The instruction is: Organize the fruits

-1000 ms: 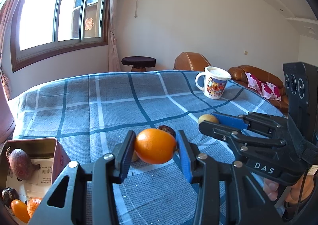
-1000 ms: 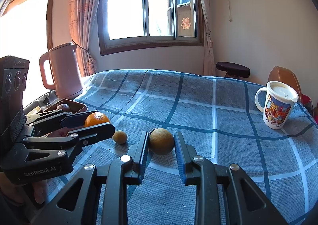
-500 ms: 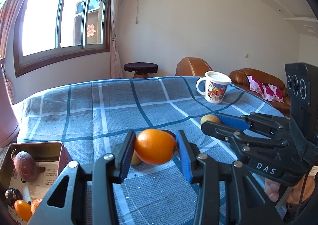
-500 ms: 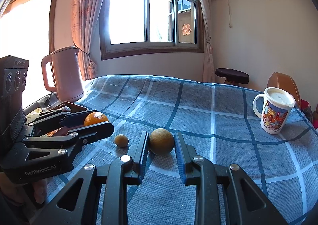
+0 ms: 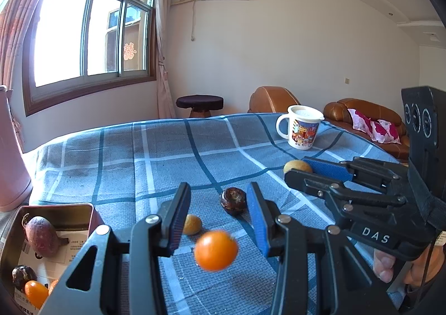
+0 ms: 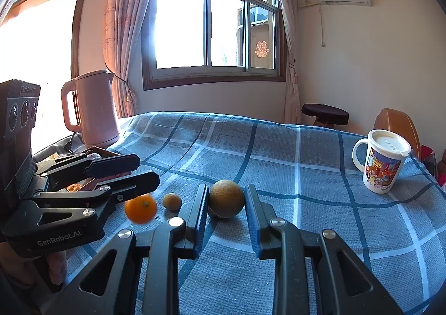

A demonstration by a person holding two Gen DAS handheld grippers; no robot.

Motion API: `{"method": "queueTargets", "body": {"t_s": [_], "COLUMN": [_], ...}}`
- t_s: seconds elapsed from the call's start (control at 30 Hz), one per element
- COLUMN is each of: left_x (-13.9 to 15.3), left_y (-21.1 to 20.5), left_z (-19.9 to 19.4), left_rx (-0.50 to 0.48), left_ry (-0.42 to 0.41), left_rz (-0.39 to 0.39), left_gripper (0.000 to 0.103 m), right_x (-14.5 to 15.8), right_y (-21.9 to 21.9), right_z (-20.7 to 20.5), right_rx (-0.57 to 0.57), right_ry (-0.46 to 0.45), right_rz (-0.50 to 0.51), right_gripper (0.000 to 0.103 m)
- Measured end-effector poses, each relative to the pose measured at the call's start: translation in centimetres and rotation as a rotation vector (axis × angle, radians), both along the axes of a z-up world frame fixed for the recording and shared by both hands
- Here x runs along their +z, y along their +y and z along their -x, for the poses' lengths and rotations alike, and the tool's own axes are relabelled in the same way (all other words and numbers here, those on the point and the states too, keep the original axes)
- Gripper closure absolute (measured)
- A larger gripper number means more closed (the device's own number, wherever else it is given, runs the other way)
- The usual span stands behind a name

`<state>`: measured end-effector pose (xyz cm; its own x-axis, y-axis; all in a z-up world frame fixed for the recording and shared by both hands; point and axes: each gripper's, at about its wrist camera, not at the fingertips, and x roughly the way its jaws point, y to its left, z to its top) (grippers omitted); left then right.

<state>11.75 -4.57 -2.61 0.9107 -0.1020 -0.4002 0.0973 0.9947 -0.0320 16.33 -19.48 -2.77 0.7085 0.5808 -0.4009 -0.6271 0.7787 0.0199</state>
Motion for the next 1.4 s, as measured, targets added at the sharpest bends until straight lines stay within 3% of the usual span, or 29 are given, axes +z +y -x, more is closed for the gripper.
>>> {"method": "queueTargets", "body": {"t_s": [0.27, 0.37, 0.6, 0.87, 0.97, 1.23, 1.27, 1.3, 1.4], "left_x": [0.1, 0.1, -0.1, -1.8, -2.6, -4.3, -4.4, -4.6, -4.2], "left_y": [0.1, 1.0, 2.1, -0.4, -0.8, -1.1, -1.2, -1.2, -1.1], "left_z": [0.2, 0.2, 0.2, -2.1, -2.8, -4.2, -4.3, -4.4, -3.9], "left_rx": [0.001, 0.015, 0.007, -0.105, -0.153, -0.153, -0.152, -0.159, -0.164], "left_ry": [-0.008, 0.001, 0.026, 0.207, 0.288, 0.412, 0.423, 0.431, 0.405], "left_rz": [-0.002, 0.023, 0.059, -0.01, 0.013, 0.004, 0.002, 0.007, 0.01], "left_gripper": [0.059, 0.069, 0.069, 0.061, 0.036, 0.04, 0.048, 0.063, 0.063], "right_x": [0.2, 0.1, -0.1, 0.0, 0.1, 0.1, 0.1, 0.1, 0.1], "right_y": [-0.1, 0.3, 0.4, -0.3, -0.5, -0.5, -0.5, -0.5, -0.5], "right_z": [0.2, 0.1, 0.1, 0.3, 0.2, 0.1, 0.1, 0.1, 0.1], "right_rx": [0.005, 0.005, 0.006, -0.013, -0.013, -0.009, -0.009, -0.009, -0.01], "right_ry": [-0.014, -0.005, -0.006, 0.005, 0.01, 0.016, 0.017, 0.017, 0.014], "right_rz": [-0.006, 0.013, 0.029, 0.003, -0.007, -0.008, -0.008, -0.009, -0.007], "right_gripper": [0.075, 0.075, 0.075, 0.075, 0.075, 0.075, 0.075, 0.075, 0.075]}}
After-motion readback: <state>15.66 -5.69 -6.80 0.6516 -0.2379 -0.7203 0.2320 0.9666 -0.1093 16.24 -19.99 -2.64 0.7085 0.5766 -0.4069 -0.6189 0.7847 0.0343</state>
